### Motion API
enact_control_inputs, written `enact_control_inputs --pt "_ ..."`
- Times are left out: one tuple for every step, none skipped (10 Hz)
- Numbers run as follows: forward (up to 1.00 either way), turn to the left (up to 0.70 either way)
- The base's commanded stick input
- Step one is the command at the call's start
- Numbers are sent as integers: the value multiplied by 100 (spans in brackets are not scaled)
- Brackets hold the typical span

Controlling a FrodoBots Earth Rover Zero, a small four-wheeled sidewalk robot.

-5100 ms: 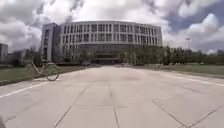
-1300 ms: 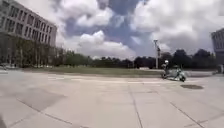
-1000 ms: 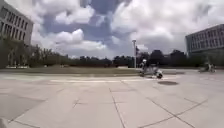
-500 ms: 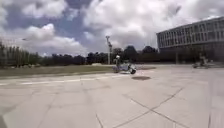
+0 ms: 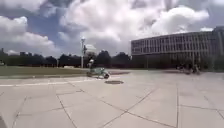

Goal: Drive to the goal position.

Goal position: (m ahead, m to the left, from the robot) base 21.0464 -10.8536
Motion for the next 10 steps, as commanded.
enact_control_inputs --pt "0 -80" --pt "21 -47" --pt "95 -33" --pt "100 -32" --pt "100 -32" --pt "100 -32" --pt "100 -32" --pt "100 -32" --pt "100 -32" --pt "100 -32"
